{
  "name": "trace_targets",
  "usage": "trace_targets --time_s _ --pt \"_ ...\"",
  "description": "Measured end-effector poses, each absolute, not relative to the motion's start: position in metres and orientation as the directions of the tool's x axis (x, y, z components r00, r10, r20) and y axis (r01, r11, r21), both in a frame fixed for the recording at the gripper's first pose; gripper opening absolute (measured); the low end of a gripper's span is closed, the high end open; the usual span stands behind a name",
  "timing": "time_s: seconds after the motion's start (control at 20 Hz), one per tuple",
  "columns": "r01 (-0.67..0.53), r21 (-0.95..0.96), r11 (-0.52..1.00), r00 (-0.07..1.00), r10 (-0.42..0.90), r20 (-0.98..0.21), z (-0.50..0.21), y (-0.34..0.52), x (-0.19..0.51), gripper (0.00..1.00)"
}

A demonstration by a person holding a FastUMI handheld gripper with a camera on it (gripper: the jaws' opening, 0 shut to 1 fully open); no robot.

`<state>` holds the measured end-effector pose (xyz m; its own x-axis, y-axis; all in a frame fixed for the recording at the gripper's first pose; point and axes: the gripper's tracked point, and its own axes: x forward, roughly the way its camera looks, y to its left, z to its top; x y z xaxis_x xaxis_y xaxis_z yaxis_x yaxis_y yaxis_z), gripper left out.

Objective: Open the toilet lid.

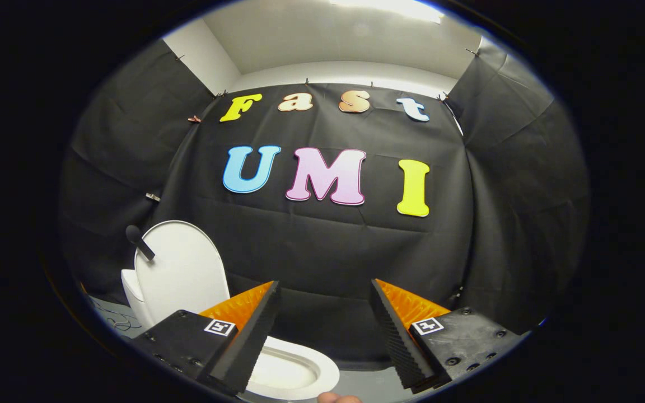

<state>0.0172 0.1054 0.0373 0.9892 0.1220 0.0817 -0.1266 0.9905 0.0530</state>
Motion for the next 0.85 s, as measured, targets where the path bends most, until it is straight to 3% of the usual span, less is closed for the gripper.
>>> trace_targets --time_s 0.85 --pt "-0.102 0.06 0.993 0.994 0.1 0.037 0.024 0.099 0.024 0.98"
